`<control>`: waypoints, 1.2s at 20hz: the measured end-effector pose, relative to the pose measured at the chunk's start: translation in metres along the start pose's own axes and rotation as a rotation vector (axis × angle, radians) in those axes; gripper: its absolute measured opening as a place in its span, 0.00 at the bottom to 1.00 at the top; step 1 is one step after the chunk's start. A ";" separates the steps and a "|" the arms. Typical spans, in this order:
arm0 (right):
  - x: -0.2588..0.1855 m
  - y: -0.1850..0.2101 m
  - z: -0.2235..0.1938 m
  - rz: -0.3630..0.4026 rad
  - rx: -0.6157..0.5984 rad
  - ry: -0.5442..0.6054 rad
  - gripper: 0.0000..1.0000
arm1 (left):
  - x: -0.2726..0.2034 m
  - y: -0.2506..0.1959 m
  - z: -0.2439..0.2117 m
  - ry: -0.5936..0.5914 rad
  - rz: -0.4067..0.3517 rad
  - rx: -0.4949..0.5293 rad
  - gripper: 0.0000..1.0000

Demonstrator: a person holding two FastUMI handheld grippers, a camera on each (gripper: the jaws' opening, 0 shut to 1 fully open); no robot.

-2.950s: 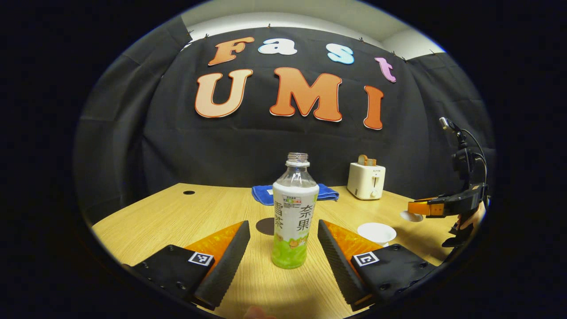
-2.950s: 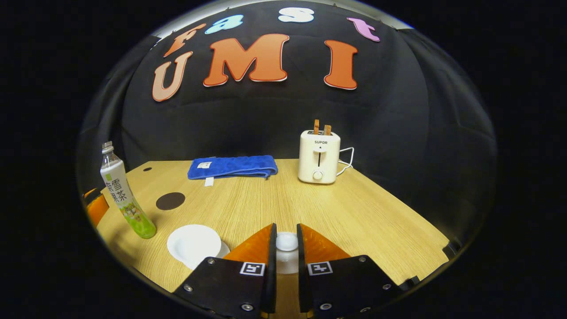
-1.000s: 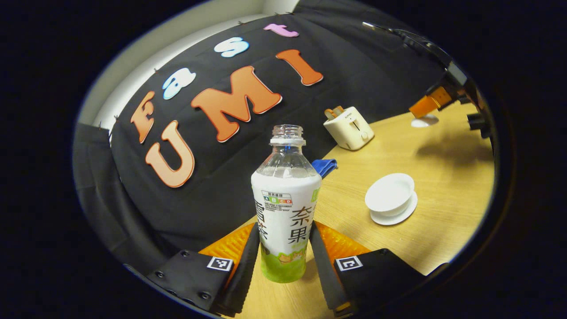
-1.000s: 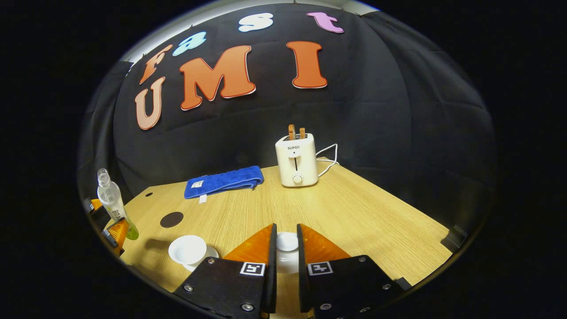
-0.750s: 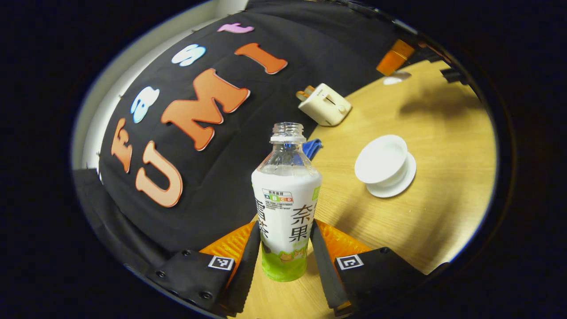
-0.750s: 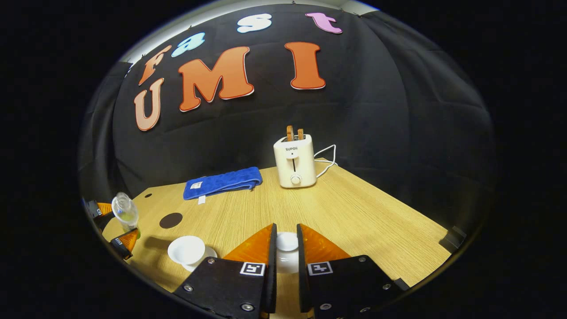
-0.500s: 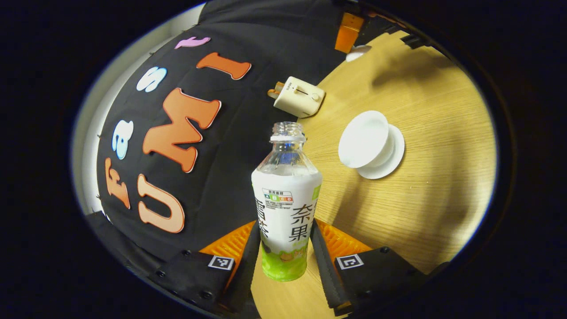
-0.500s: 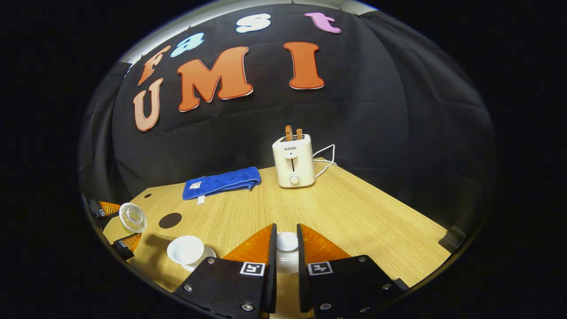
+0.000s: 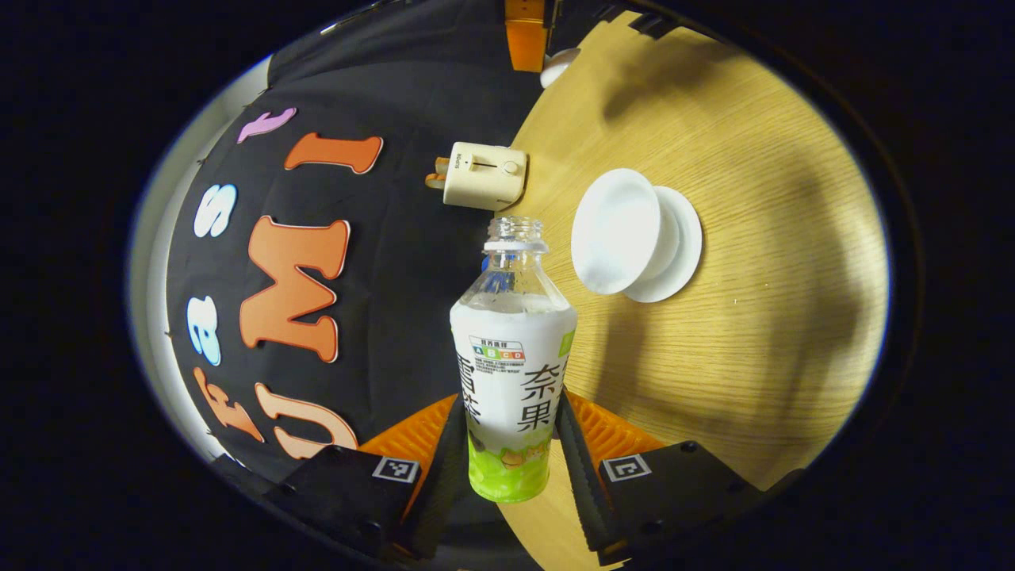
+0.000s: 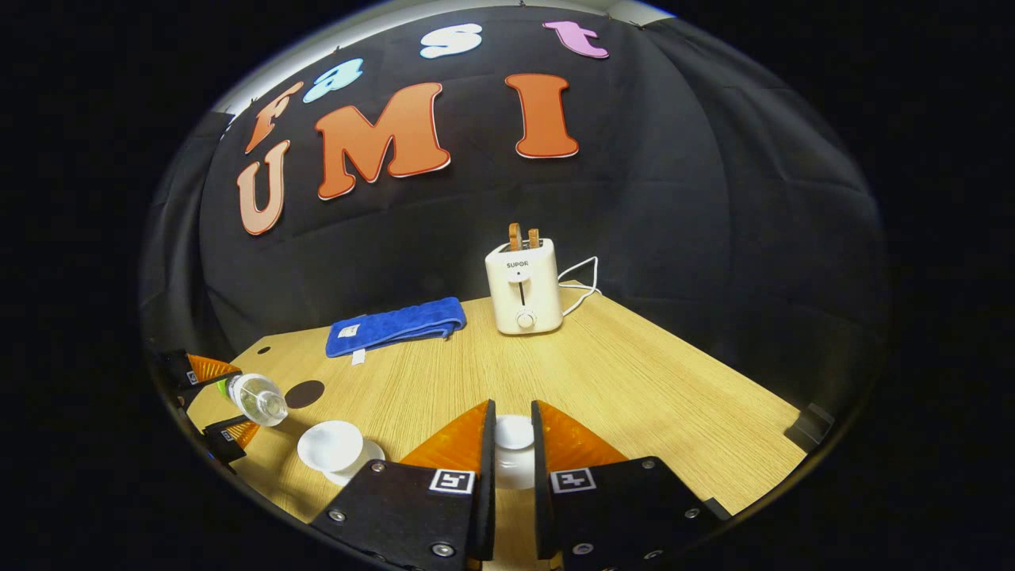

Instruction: Open the teacup lid with one hand, grasp the water bottle and pour water into the teacup with the other hand; after pouring, place the water bottle on the coaster and then close the teacup lid.

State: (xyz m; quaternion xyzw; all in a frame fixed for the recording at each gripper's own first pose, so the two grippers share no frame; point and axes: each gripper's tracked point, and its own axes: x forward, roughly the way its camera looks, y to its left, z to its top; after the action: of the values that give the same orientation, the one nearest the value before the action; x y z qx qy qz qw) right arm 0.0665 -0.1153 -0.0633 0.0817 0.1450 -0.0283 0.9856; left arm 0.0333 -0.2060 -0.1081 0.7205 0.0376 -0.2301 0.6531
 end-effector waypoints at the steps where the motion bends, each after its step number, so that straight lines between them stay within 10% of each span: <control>1: 0.000 -0.002 0.000 -0.003 0.003 0.002 0.20 | 0.001 0.000 0.001 0.000 -0.006 0.022 0.69; 24: 0.001 -0.006 -0.003 -0.010 0.002 0.014 0.20 | 0.019 0.020 0.019 0.028 -0.057 0.456 0.68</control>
State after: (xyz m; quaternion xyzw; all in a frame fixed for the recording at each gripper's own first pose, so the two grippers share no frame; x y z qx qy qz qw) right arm 0.0664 -0.1204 -0.0669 0.0823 0.1523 -0.0329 0.9844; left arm 0.0522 -0.2321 -0.0980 0.8512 0.0139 -0.2410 0.4660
